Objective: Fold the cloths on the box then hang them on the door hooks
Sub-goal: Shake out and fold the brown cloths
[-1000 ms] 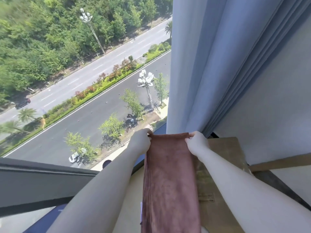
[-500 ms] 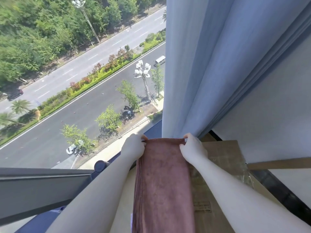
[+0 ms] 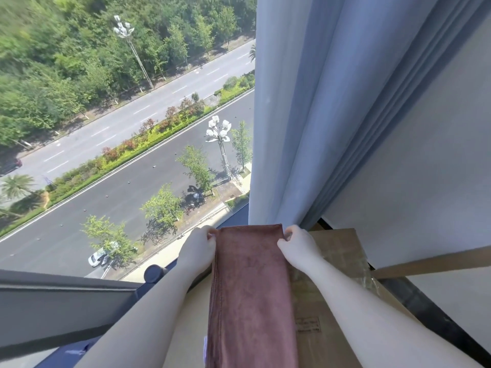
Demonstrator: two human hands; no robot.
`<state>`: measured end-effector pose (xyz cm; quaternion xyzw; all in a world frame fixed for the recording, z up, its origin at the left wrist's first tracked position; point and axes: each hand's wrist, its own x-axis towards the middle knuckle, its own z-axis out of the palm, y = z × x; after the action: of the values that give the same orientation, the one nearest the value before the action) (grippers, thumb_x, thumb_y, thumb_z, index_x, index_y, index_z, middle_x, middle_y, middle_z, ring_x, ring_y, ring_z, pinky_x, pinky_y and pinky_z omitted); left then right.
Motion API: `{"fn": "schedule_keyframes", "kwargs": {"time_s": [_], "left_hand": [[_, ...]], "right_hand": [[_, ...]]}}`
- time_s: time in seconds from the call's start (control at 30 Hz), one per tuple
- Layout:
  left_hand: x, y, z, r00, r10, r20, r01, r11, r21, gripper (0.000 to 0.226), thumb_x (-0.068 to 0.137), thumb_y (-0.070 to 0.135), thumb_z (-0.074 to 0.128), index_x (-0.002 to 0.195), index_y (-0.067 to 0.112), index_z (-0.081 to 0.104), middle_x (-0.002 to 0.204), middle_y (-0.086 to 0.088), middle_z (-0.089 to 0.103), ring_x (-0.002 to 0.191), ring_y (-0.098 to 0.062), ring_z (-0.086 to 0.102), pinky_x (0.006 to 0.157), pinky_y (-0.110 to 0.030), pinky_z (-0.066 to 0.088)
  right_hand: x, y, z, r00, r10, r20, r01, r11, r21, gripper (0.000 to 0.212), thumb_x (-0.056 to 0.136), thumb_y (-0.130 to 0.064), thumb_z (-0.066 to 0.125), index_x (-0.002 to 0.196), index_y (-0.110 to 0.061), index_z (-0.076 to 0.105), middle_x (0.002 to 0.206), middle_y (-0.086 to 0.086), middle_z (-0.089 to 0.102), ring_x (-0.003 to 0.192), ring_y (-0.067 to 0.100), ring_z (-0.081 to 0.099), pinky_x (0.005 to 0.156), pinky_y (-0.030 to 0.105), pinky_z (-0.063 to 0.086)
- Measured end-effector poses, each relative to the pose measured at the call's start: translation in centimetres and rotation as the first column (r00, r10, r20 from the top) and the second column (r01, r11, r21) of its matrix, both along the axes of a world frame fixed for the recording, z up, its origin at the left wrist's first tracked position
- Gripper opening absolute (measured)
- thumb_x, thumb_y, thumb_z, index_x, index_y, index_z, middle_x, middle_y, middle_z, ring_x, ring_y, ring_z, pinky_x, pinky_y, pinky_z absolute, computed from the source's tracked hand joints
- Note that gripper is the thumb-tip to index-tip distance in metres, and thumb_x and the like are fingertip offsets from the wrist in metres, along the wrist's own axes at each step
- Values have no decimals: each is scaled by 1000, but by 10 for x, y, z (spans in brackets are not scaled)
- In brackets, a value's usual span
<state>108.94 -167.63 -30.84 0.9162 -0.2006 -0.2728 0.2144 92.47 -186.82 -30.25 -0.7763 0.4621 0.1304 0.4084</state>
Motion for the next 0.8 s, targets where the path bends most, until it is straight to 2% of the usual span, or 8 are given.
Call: {"fn": "schedule_keyframes", "kwargs": {"time_s": [0.1, 0.23, 0.33, 0.4, 0.53, 0.8], "left_hand": [[-9, 4, 15, 1000, -13, -12, 13, 1000, -18, 32, 101, 13, 43, 125, 18, 64, 112, 1, 63, 85, -13, 59, 79, -31, 48], [-17, 6, 27, 994, -63, -90, 64, 998, 5, 29, 102, 21, 48, 129, 23, 61, 128, 0, 64, 99, -15, 60, 82, -30, 46], [-19, 1, 27, 982, -102, -161, 107, 994, 21, 42, 102, 25, 53, 143, 20, 49, 140, -2, 58, 109, -16, 58, 86, -28, 43], [-17, -3, 23, 981, -128, -143, 135, 990, 45, 52, 100, 30, 56, 149, 19, 41, 144, -6, 51, 117, -21, 57, 91, -32, 47], [-10, -12, 13, 983, -171, -71, 178, 979, 103, 60, 100, 37, 55, 153, 20, 33, 147, -10, 40, 119, -27, 56, 95, -38, 48], [-8, -16, 0, 981, -184, -57, 190, 971, 147, 55, 102, 36, 53, 150, 20, 35, 142, -9, 45, 118, -26, 56, 96, -38, 48]], "right_hand": [[-9, 6, 13, 1000, 23, -7, -23, 999, 39, 45, 92, -31, 54, 135, -20, 55, 132, 2, 59, 110, 20, 59, 93, 38, 52], [-19, 15, 24, 999, 32, -9, -31, 995, 95, 46, 93, -29, 54, 137, -19, 54, 133, 2, 60, 106, 18, 58, 85, 32, 48], [-19, 15, 23, 1000, -11, 23, 8, 989, 150, 54, 93, -28, 56, 145, -17, 47, 131, 2, 60, 108, 19, 60, 80, 30, 49], [-15, 12, 19, 998, -33, 45, 25, 984, 177, 62, 93, -28, 58, 150, -15, 41, 135, 4, 58, 110, 20, 60, 85, 31, 51], [-5, 5, 9, 996, -74, 55, 64, 982, 177, 79, 92, -31, 60, 161, -15, 23, 148, 7, 50, 123, 24, 57, 95, 34, 50], [3, 1, -6, 998, -56, 40, 49, 985, 167, 81, 91, -33, 62, 161, -15, 24, 156, 7, 43, 135, 27, 51, 107, 43, 48]]}}
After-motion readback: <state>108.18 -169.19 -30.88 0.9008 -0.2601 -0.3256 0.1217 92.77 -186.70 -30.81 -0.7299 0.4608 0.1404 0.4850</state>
